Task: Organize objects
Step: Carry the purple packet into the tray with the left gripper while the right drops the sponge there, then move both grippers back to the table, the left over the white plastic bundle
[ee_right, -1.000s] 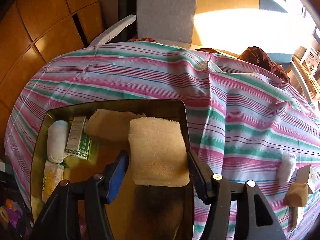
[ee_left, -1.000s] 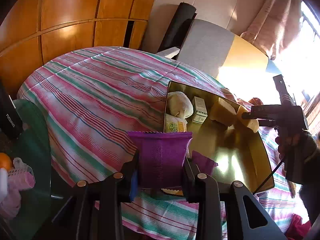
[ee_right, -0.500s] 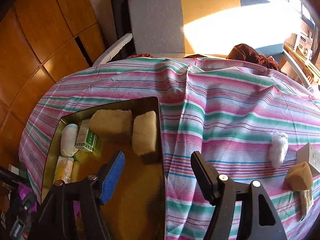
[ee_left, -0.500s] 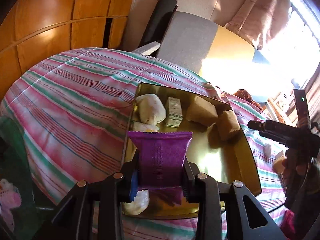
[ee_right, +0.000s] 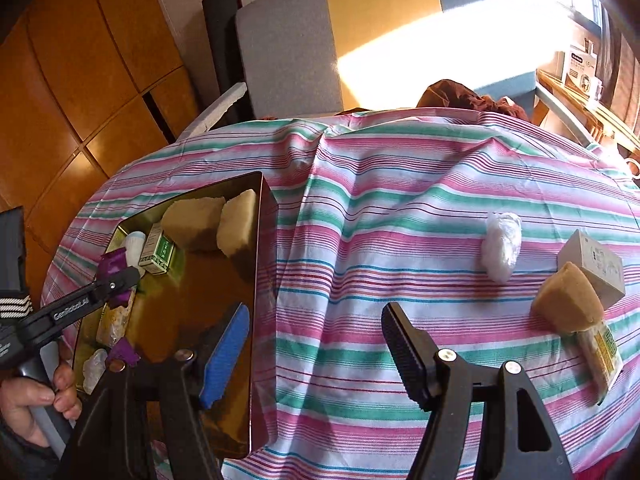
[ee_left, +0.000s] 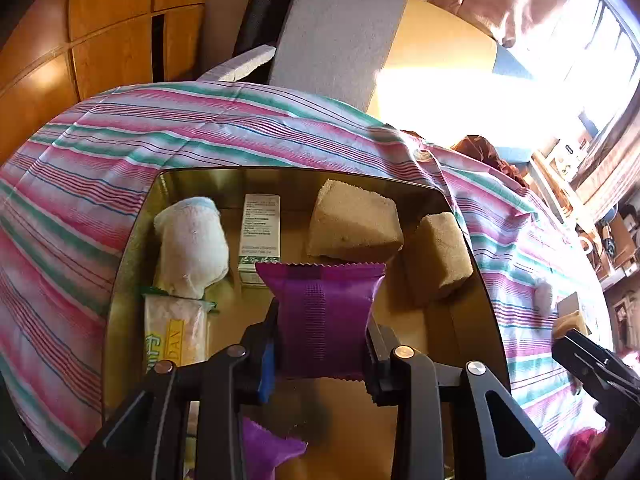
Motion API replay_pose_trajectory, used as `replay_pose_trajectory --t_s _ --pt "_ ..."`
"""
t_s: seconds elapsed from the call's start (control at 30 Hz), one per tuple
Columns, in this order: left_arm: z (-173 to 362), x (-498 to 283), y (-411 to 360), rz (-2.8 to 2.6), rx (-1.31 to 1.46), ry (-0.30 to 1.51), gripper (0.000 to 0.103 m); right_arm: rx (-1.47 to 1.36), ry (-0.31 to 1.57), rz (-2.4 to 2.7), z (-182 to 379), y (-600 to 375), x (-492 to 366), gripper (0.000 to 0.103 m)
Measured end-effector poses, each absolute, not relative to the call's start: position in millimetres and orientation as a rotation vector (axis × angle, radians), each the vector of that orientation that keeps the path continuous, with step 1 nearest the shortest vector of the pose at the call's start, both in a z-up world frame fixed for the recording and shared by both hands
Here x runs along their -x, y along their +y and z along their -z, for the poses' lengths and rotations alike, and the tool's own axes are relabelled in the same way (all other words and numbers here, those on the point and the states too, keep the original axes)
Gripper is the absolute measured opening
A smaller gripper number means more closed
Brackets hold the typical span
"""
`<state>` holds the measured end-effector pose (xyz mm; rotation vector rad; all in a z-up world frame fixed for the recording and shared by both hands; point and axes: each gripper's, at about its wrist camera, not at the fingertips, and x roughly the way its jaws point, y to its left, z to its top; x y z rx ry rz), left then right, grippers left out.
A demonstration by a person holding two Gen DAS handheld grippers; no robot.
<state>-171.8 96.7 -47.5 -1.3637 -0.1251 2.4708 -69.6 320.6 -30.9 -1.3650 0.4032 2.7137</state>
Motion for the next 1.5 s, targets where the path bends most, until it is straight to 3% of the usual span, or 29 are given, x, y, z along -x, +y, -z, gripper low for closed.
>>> replay_pose_trajectory --t_s 0.33,0.4,0.9,1.5 --pt "75.3 206.1 122.9 -2.528 1.451 0.008 0.037 1.386 0.406 -2.709 40.1 323.5 57.0 0.07" --pt "71.1 203.4 121.4 -2.549 1.419 0.006 0.048 1.393 0.406 -2.711 41.9 321.6 56.5 0.07" --pt "-18.2 101.6 81.2 -2.696 1.036 -0.009 0.055 1.343 0.378 -2.756 27.4 302.9 39.4 0.07" --pt "-26.6 31.7 71.6 -2.683 1.0 0.001 0.056 1.27 0.24 -2.813 11.9 281.3 5.1 0.073"
